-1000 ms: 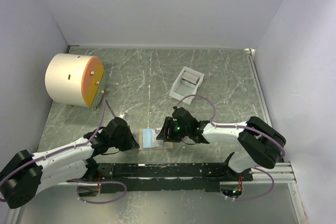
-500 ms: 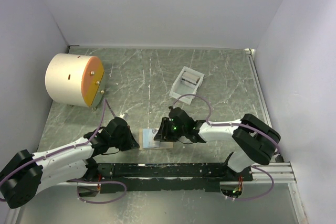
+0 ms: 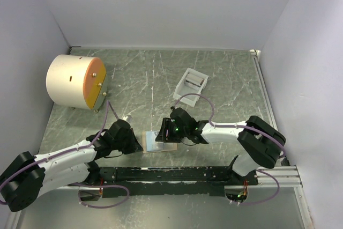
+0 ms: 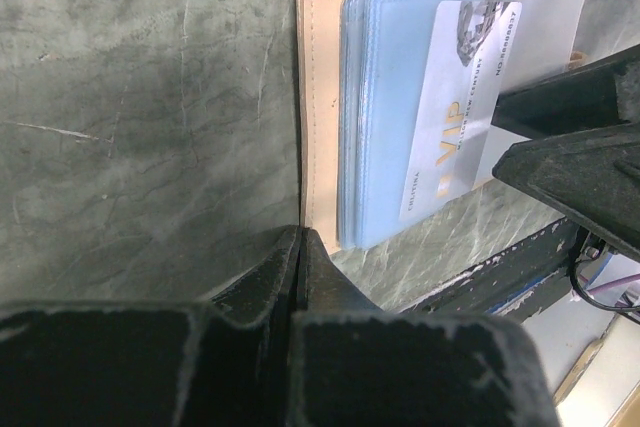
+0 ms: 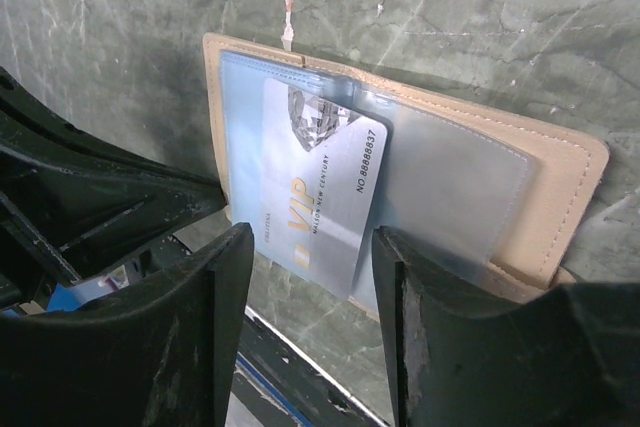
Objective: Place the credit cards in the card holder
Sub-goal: Insert the credit card into the card holder.
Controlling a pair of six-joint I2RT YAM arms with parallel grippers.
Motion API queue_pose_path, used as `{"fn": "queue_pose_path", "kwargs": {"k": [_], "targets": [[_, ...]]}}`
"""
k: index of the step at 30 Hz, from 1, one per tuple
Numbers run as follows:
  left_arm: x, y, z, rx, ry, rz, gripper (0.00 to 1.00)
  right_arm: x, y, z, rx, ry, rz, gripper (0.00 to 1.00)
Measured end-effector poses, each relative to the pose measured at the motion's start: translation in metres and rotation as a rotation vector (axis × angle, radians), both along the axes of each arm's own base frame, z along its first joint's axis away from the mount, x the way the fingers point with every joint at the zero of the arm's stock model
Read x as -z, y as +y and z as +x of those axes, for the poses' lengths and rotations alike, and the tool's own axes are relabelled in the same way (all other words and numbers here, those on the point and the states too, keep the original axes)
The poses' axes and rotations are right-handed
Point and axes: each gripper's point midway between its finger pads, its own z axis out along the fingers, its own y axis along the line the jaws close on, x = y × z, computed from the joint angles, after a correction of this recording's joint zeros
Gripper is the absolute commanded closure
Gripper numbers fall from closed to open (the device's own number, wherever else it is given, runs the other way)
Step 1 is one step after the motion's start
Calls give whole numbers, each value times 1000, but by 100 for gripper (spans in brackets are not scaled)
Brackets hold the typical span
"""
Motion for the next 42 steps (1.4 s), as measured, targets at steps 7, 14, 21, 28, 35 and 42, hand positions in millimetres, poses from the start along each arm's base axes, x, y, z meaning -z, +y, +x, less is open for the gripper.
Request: {"fn": "queue_pose_path", "kwargs": {"k": [7, 14, 21, 28, 35, 42], "targets": [[0, 0, 0, 0, 0, 0, 92, -3, 3, 0, -7, -7, 14, 60], [0, 0, 0, 0, -1, -1, 92, -6, 12, -2, -36, -24, 46, 65], [0, 0, 0, -1, 0, 0, 92, -1, 14, -4, -48, -17, 41, 56], [0, 0, 1, -1, -1, -1, 92, -9, 6, 3, -6, -60, 16, 53], [0, 0, 1, -1, -1, -1, 92, -7, 3, 6, 12, -67, -4, 53], [0, 0, 1, -1, -1, -1, 92, 1, 2, 5, 10, -54, -21, 54]]}}
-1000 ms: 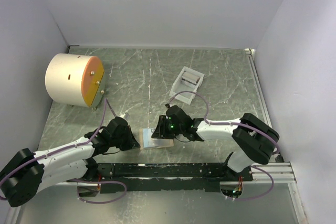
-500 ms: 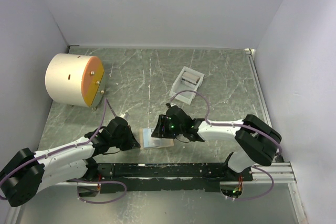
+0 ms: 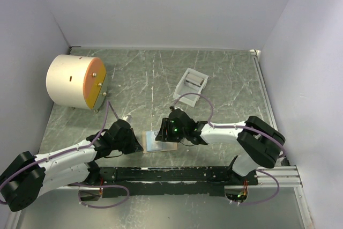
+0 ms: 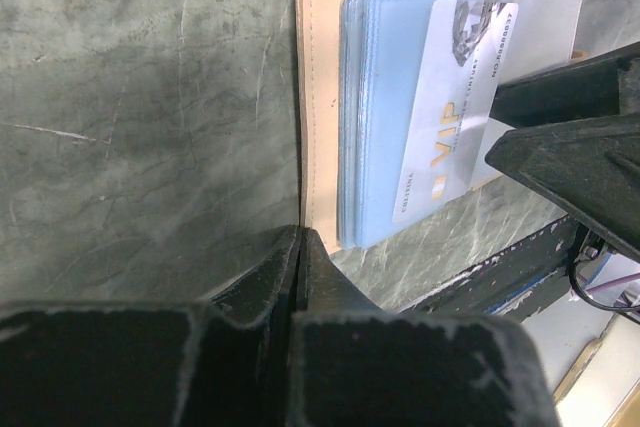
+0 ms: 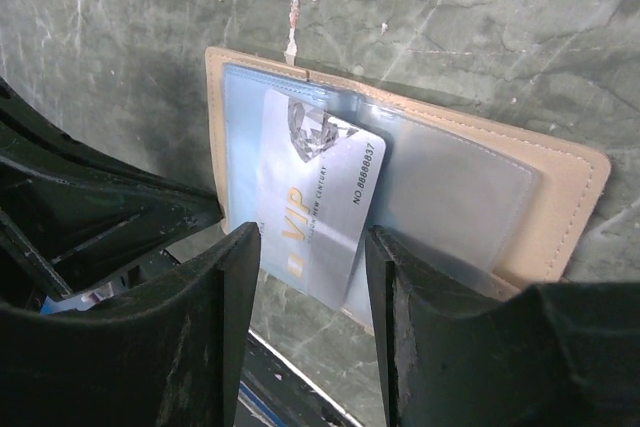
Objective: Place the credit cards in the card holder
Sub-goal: Insert the credit card into the card holder.
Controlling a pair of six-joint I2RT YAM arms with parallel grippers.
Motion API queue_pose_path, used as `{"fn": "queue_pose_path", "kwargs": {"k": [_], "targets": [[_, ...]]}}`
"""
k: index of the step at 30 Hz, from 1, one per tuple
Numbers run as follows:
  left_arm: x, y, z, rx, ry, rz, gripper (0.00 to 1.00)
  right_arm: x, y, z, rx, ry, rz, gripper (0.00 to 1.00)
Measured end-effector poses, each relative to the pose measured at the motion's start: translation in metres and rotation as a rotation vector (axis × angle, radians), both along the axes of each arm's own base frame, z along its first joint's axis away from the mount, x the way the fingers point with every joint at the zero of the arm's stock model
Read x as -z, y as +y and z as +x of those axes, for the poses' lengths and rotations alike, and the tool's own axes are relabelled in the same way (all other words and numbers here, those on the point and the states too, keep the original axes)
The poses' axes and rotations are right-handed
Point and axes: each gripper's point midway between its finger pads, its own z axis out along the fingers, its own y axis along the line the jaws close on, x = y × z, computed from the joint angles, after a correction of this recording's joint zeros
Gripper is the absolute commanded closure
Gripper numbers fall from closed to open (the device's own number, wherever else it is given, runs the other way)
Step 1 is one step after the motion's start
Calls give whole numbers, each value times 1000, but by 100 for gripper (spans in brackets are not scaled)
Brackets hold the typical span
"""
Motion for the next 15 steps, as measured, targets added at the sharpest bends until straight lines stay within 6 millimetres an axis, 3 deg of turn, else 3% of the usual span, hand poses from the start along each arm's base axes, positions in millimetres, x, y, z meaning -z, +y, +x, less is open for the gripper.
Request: {"fn": "queue_pose_path", "kwargs": {"k": [15], "targets": [[0, 0, 0, -1, 0, 1, 92, 0, 16, -3, -66, -22, 53, 70]]}}
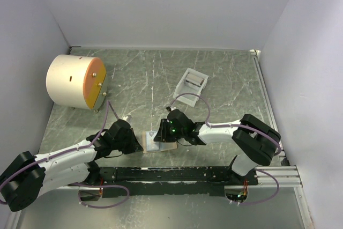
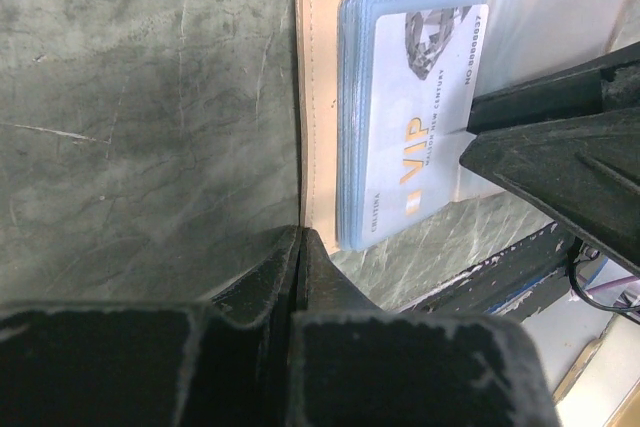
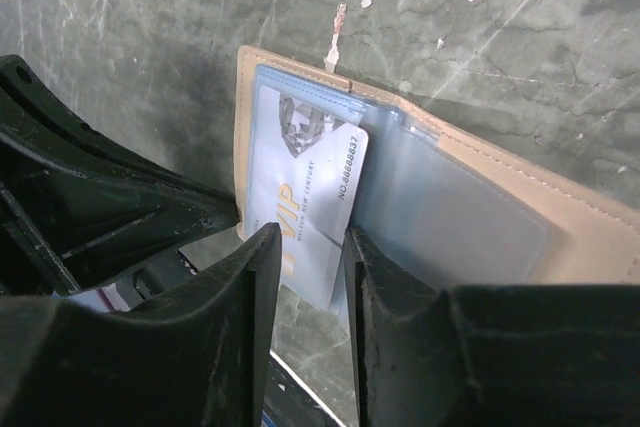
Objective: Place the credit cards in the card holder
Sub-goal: Insert the credit card into the card holder.
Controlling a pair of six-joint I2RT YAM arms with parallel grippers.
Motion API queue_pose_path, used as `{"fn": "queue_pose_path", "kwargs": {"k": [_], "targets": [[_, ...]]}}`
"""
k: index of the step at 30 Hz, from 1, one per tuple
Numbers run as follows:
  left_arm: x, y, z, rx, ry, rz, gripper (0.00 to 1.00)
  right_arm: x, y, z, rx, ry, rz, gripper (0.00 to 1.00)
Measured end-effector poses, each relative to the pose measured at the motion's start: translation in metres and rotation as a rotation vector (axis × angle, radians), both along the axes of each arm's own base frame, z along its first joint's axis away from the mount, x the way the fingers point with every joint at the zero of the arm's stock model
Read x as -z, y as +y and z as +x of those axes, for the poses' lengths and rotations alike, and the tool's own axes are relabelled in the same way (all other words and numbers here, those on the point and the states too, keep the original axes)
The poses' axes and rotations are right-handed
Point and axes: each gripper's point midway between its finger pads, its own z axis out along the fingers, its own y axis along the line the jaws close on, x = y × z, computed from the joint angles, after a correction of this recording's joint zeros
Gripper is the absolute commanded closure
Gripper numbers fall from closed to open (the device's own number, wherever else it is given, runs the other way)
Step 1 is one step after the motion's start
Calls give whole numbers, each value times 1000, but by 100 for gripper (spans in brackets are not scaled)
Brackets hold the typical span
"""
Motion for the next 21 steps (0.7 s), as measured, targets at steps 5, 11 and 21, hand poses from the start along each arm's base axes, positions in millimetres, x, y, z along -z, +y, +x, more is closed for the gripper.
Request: {"fn": "queue_pose_path", "kwargs": {"k": [5, 11, 21], "targets": [[0, 0, 0, -2, 1, 1, 92, 0, 1, -2, -10, -7, -1, 72], [0, 6, 3, -24, 1, 36, 92, 3, -2, -4, -11, -4, -22, 67], [-22, 8, 17, -66, -52, 59, 72, -9, -12, -2, -1, -39, -60, 72]]}}
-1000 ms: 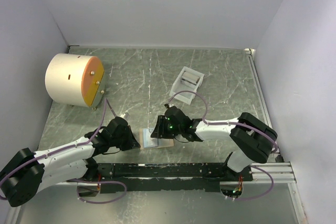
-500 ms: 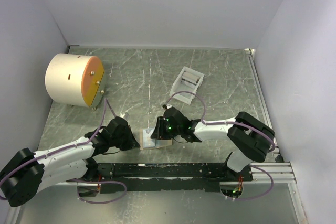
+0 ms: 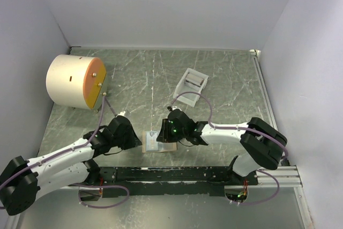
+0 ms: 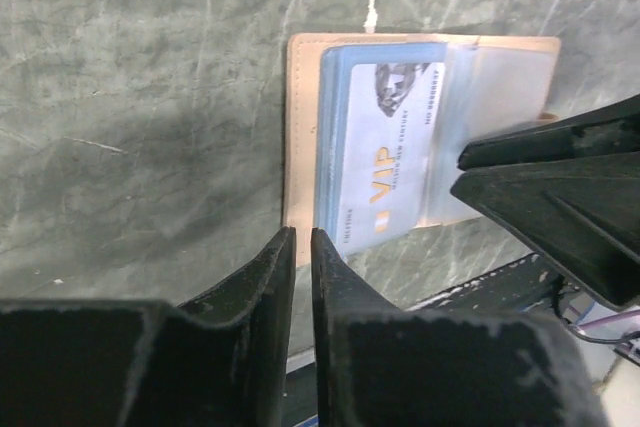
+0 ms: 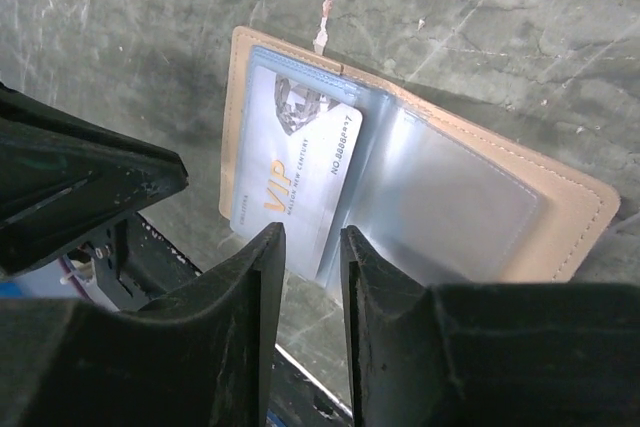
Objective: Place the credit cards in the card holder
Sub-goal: Insert the credit card into the card holder.
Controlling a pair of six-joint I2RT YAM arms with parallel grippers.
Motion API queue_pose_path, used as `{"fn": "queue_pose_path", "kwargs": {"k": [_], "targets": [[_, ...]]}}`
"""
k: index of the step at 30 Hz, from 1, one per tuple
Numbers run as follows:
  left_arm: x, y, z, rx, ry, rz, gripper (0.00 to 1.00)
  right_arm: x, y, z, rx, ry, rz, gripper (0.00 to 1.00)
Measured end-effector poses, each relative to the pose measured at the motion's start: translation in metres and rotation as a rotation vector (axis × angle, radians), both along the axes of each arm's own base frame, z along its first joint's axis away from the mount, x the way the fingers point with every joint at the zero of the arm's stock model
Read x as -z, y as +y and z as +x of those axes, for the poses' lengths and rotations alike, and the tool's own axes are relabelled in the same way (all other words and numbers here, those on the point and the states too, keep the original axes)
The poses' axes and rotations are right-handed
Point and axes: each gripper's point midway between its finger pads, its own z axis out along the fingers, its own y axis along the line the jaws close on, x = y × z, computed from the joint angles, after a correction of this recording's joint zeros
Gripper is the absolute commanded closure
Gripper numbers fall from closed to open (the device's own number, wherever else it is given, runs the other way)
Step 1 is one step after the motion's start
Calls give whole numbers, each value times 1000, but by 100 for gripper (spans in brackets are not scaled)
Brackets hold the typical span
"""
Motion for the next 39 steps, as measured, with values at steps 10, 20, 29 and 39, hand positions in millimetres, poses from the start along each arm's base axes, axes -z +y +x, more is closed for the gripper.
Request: {"fn": "queue_pose_path", "kwargs": {"k": [10, 20, 29, 39], "targets": [[-17, -16, 6, 16, -40, -94, 55, 12, 0, -2, -9, 21, -17, 81], [-22, -26, 10, 34, -58, -142, 35, 23, 1, -4, -4, 40, -15, 90], [-18, -32, 12, 42, -68, -163, 33, 24, 0, -4, 10, 40, -6, 94], [-26, -41, 17, 56, -98, -208, 34, 24, 0, -3, 16, 39, 0, 94]]}}
